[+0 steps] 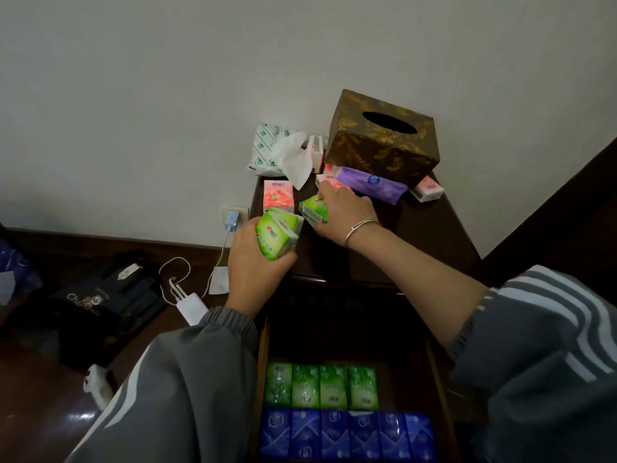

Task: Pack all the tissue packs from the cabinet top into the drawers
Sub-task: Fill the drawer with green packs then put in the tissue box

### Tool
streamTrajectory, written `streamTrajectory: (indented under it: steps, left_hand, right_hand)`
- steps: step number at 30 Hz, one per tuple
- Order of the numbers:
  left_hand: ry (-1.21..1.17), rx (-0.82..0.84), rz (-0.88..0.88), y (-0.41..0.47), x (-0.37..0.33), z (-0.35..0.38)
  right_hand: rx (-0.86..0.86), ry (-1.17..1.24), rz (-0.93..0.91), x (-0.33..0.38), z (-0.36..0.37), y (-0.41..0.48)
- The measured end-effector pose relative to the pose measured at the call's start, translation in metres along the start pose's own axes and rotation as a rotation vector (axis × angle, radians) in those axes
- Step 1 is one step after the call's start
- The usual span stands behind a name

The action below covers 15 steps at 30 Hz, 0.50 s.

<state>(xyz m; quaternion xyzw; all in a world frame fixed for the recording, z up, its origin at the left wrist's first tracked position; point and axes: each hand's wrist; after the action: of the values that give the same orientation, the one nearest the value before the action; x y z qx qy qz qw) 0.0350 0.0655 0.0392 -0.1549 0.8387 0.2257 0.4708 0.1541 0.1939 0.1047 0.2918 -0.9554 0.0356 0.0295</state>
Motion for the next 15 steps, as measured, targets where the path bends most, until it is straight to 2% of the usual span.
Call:
streamTrajectory:
  steps: [4,15]
  left_hand:
    - [-0.003,0.009,0.008,0.0,0.003,0.001]
    - [0.054,0.001,0.021,0.0,-0.001,0.003]
  right_hand:
    - [0.093,0.092,-0.032,-0.013,0.001,-0.022]
    - [0.1,0.217,0.12,-0.005,0.007,-0.025]
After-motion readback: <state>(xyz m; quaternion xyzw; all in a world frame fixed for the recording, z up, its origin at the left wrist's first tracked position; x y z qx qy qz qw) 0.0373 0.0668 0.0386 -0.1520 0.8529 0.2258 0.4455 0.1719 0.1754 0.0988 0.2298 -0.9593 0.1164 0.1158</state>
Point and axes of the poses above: each hand's wrist, its own y-axis towards the middle knuckle, its own z-axis out of the palm, x = y × z, and after that the axes turned 9 degrees about x, right-handed
